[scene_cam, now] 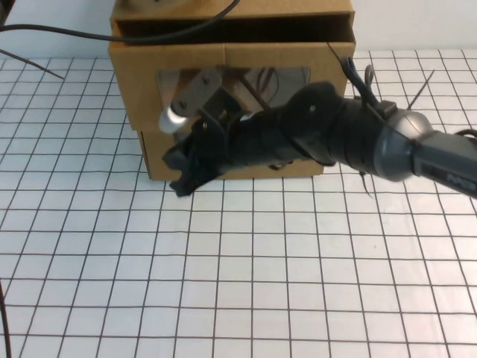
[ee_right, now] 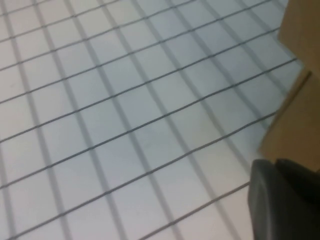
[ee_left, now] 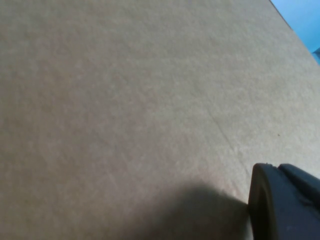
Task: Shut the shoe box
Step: Close the shoe box with your right arm
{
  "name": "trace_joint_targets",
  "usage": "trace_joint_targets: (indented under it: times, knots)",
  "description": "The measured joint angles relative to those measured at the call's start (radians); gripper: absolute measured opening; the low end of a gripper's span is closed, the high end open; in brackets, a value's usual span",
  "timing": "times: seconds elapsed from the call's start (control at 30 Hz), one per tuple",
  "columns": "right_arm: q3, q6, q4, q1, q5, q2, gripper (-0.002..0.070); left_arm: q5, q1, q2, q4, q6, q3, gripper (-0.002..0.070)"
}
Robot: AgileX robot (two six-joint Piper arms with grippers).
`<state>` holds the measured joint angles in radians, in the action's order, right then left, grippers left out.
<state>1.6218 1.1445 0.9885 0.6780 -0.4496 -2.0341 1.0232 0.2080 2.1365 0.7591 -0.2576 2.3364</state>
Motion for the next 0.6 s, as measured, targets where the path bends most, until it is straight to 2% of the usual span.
trace_joint_targets:
  times: [0.27,0.6]
  knots:
    - [0.216,-0.005,0.0,-0.057,-0.046,-0.13,-0.0013,0.002,0.0,0.0,0.0,0.0,0.0,-0.0006]
    - [0.29,-0.044,-0.037,-0.097,-0.163,-0.173,-0.0013,0.02,-0.002,0.0,0.004,0.0,0.0,-0.0006]
